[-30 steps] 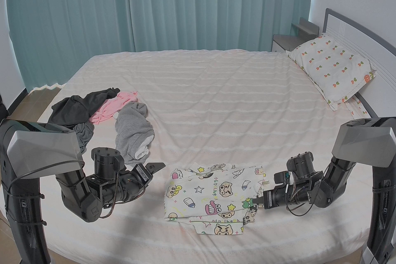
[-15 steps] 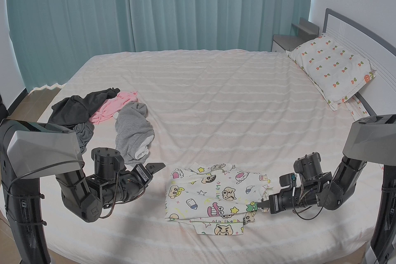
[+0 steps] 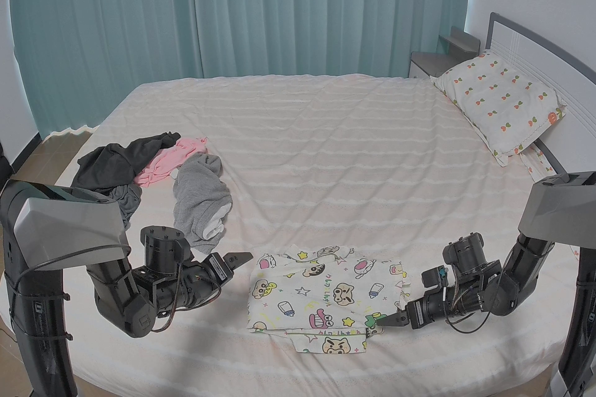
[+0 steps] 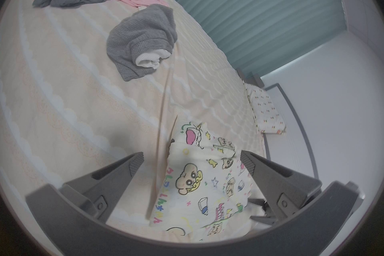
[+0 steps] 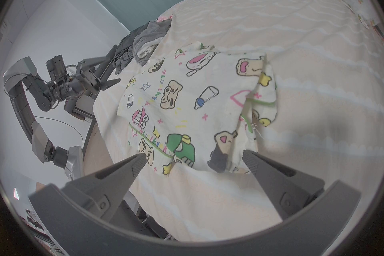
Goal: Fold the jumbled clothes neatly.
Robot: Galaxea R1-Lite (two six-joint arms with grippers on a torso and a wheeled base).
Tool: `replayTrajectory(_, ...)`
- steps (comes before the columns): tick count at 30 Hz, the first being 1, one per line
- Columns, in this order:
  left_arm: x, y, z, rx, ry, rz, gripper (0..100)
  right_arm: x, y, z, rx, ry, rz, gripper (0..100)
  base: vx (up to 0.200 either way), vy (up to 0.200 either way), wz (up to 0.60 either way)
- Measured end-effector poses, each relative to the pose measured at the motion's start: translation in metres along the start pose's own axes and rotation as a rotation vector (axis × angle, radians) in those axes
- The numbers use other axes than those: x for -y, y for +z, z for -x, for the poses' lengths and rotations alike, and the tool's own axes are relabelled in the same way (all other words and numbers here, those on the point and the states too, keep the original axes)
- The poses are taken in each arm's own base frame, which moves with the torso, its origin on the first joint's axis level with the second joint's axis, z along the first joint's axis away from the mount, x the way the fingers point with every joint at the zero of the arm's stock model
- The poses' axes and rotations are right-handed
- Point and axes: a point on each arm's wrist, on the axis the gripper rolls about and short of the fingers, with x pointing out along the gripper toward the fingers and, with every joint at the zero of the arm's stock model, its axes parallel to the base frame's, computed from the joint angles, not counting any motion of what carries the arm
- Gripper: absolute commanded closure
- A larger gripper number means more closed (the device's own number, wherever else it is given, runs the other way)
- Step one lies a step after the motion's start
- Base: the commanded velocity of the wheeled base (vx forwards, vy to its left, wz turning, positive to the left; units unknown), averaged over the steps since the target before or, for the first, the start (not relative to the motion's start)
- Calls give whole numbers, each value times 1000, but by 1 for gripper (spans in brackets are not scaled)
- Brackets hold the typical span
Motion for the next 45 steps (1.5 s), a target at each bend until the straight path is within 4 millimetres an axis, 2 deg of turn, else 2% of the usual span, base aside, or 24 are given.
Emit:
replayTrajectory(8, -1, -21, -7, -71, 9, -177, 0, 15, 16, 6, 73, -41, -20, 0, 0, 0, 0)
replayTrajectory(17, -9, -35, -18, -126, 25, -354, 0, 29, 28, -8, 96, -54, -33, 0, 0, 0, 0)
replayTrajectory(22, -9, -38, -25, -133, 19, -360, 0, 32, 26, -12, 89, -56, -40, 0, 0, 0, 0)
replayTrajectory(32, 6, -43, -46, -130, -46, -388, 0, 33, 21, -17, 70, -56, -43, 0, 0, 0, 0)
replayTrajectory(44, 8, -46, -56, -144, 2, -424, 0, 32, 19, -17, 63, -53, -40, 0, 0, 0, 0)
replayTrajectory(45, 9, -45, -58, -135, 3, -427, 100, 32, 19, -18, 62, -53, -40, 0, 0, 0, 0)
